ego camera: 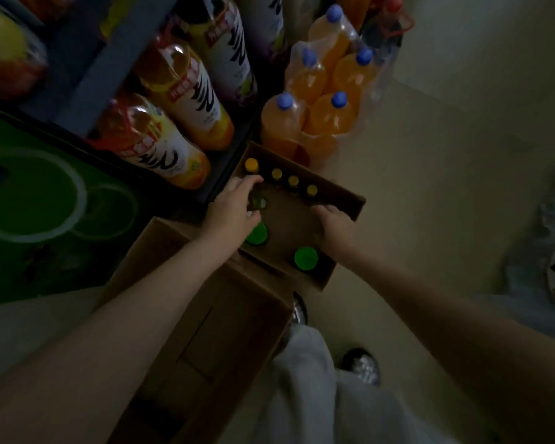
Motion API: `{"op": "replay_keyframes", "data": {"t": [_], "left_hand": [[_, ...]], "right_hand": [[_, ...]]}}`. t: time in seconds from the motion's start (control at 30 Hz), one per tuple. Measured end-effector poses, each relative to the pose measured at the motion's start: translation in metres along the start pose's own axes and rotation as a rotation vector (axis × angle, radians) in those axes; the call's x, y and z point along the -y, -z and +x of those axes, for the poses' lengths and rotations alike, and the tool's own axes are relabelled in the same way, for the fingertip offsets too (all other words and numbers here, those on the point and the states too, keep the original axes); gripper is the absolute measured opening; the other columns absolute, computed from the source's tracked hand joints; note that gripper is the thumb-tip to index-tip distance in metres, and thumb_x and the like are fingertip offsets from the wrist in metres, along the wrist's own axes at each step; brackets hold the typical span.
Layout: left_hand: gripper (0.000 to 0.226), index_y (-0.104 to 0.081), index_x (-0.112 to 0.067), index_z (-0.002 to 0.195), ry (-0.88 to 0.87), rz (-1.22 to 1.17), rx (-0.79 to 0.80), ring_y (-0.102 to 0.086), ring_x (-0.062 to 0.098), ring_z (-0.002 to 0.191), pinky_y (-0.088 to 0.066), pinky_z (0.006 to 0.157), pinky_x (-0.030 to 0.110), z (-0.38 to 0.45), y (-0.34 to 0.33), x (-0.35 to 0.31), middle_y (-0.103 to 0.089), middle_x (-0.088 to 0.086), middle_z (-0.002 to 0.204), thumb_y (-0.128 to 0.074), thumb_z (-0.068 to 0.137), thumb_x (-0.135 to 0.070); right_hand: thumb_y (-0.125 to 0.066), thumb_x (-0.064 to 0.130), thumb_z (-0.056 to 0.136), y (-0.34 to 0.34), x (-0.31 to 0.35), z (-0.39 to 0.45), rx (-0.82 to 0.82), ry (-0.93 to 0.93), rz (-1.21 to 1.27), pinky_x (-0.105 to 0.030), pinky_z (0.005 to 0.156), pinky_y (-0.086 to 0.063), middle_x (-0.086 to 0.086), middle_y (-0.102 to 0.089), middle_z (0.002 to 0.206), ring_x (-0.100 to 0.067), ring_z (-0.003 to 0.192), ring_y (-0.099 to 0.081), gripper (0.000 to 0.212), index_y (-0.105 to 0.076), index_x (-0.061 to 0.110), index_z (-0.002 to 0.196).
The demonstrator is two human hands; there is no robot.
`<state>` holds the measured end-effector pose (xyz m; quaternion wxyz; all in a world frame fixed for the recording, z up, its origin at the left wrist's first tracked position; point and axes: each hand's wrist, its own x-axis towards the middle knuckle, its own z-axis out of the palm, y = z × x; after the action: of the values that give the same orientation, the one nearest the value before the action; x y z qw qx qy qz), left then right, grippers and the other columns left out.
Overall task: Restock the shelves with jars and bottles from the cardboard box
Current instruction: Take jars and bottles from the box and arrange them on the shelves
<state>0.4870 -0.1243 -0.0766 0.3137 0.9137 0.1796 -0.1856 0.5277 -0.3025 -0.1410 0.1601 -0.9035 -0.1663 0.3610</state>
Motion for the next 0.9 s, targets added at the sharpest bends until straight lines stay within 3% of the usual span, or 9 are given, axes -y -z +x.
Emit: {"op": "replay_keyframes", "data": {"t": [0.13,0.23,0.33,0.47,0.57,0.67,0.73,0.8,0.9], "left_hand": [[0.062,-0.033,-0.026,0.141,-0.044,0.219,0.176,-0.048,0.025,0.117,-0.045,0.093,0.035,0.076,-0.051,0.021,-0.035,0.002,0.14,-0.061,0.087,-0.013],[0.066,-0.028,-0.023,0.144,-0.022,0.324,0.267,-0.042,0.027,0.123,-0.043,0.097,0.039,0.127,-0.089,0.029,-0.034,0.006,0.14,-0.061,0.087,-0.013],[0.068,-0.026,-0.018,0.145,0.01,0.367,0.318,-0.041,0.028,0.124,-0.04,0.093,0.033,0.148,-0.114,0.036,-0.035,0.009,0.14,-0.061,0.086,-0.012],[0.066,-0.029,-0.017,0.143,0.052,0.277,0.345,-0.041,0.026,0.126,-0.039,0.099,0.032,0.142,-0.122,0.048,-0.038,0.008,0.14,-0.062,0.086,-0.014],[0.071,-0.026,-0.02,0.144,0.127,0.19,0.398,-0.041,0.025,0.127,-0.039,0.101,0.033,0.13,-0.116,0.052,-0.037,0.007,0.143,-0.065,0.084,-0.018],[0.076,-0.023,-0.024,0.145,0.152,0.043,0.462,-0.038,0.023,0.13,-0.036,0.094,0.026,0.119,-0.109,0.049,-0.034,0.004,0.146,-0.067,0.083,-0.021],[0.067,-0.029,-0.024,0.143,0.149,-0.07,0.434,-0.038,0.021,0.13,-0.035,0.098,0.027,0.112,-0.101,0.047,-0.037,0.003,0.144,-0.064,0.087,-0.024],[0.058,-0.034,-0.022,0.14,0.158,-0.169,0.363,-0.04,0.02,0.128,-0.036,0.099,0.028,0.107,-0.09,0.049,-0.042,0.002,0.14,-0.061,0.088,-0.025],[0.057,-0.037,-0.019,0.137,0.154,-0.133,0.348,-0.044,0.019,0.125,-0.04,0.102,0.033,0.102,-0.073,0.058,-0.044,0.001,0.138,-0.063,0.087,-0.028]], "right_hand": [[-0.052,0.005,0.091,-0.031,-0.037,0.082,0.032,0.029,-0.255,-0.045,0.101,-0.041,-0.011,-0.01,0.156,-0.038,0.132,-0.032,0.068,-0.019,0.022,0.148],[-0.05,0.01,0.093,-0.056,-0.056,0.138,0.02,0.108,-0.427,-0.044,0.1,-0.043,-0.012,-0.003,0.156,-0.04,0.131,-0.032,0.067,-0.015,0.024,0.149],[-0.048,0.008,0.094,-0.078,-0.064,0.169,0.041,0.133,-0.479,-0.041,0.103,-0.04,-0.014,-0.001,0.156,-0.037,0.129,-0.038,0.061,-0.021,0.019,0.148],[-0.048,0.006,0.093,-0.079,-0.064,0.172,0.004,0.136,-0.357,-0.037,0.089,-0.05,-0.015,-0.014,0.151,-0.031,0.106,-0.057,0.041,-0.045,0.013,0.133],[-0.051,0.009,0.091,-0.06,-0.056,0.157,-0.009,0.222,-0.218,-0.031,0.078,-0.049,-0.011,-0.035,0.134,-0.026,0.092,-0.055,0.029,-0.057,0.013,0.119],[-0.059,0.012,0.087,-0.019,-0.037,0.145,0.002,0.397,-0.068,-0.021,0.062,-0.042,-0.001,-0.053,0.099,-0.011,0.079,-0.056,0.019,-0.063,0.012,0.105],[-0.063,0.013,0.087,0.002,-0.02,0.137,0.067,0.394,0.223,-0.017,0.057,-0.05,0.002,-0.057,0.085,-0.001,0.059,-0.059,0.018,-0.059,0.012,0.104],[-0.063,0.012,0.088,0.013,-0.007,0.13,0.147,0.352,0.519,-0.02,0.056,-0.055,-0.001,-0.06,0.087,-0.005,0.056,-0.063,0.02,-0.053,0.011,0.105],[-0.053,0.022,0.094,0.014,0.0,0.131,0.247,0.203,0.956,-0.023,0.058,-0.056,-0.008,-0.06,0.103,-0.016,0.062,-0.067,0.025,-0.048,0.011,0.116]]}}
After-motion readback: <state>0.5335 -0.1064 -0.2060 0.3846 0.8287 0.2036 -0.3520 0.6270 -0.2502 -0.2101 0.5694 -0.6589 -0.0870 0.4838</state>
